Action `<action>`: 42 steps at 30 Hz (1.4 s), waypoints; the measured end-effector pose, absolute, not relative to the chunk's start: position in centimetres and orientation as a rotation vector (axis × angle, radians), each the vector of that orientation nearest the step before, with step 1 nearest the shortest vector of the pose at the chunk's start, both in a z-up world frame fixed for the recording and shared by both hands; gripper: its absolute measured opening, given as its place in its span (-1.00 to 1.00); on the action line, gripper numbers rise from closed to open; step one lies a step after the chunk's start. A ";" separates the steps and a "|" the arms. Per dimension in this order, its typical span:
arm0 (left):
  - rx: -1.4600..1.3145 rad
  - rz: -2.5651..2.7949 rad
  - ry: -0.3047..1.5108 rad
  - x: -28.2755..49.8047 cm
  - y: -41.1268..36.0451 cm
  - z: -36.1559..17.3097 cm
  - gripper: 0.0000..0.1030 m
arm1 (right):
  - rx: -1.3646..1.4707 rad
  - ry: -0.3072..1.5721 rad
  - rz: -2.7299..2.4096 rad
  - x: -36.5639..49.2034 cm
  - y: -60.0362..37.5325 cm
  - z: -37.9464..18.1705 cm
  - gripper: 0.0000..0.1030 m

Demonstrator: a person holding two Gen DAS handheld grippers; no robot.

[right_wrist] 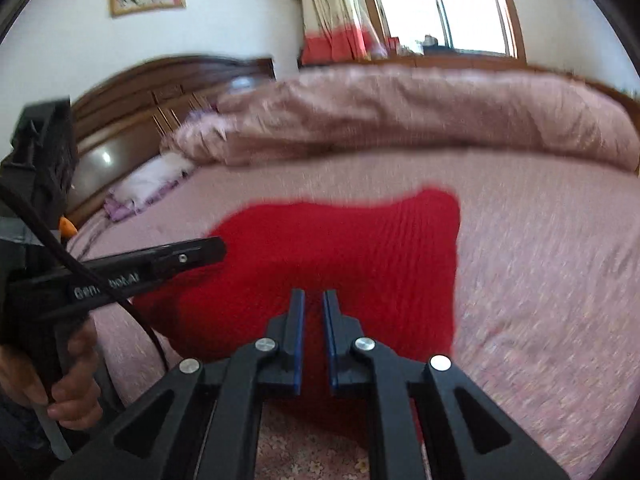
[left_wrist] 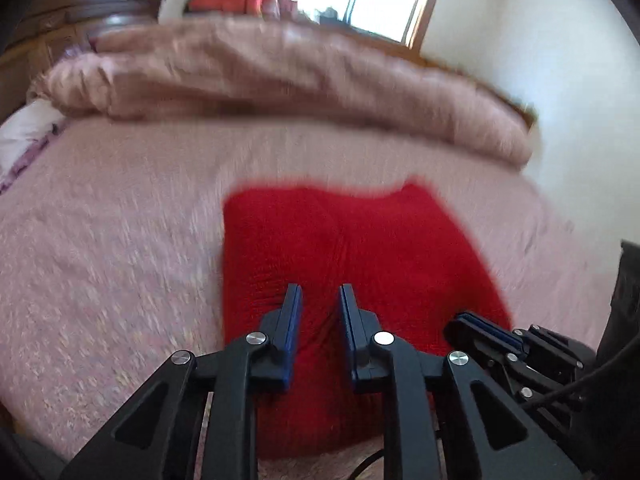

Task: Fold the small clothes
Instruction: 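Press the folded cardigan flat with both closed tools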

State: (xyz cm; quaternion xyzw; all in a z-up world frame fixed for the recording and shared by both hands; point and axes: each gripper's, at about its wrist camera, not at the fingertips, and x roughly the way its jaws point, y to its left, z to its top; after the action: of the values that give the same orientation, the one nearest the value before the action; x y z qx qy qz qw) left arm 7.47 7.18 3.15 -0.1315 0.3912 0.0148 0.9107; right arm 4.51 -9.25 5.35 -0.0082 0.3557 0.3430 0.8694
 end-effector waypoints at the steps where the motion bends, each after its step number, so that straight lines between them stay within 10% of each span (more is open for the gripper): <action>1: -0.288 0.033 0.849 7.9 7.4 2.0 -0.76 | -0.004 0.798 0.725 4.9 -9.0 4.4 -0.90; 42: -0.239 0.031 0.753 5.3 7.0 1.8 -0.65 | -0.039 0.858 0.666 4.8 -7.9 3.8 -0.98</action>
State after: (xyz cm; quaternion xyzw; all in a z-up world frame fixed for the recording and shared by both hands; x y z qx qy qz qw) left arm 5.27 7.04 1.83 -0.1166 0.3668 0.0152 0.9228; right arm 4.77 -7.92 3.77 -0.0186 0.4084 0.3169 0.8559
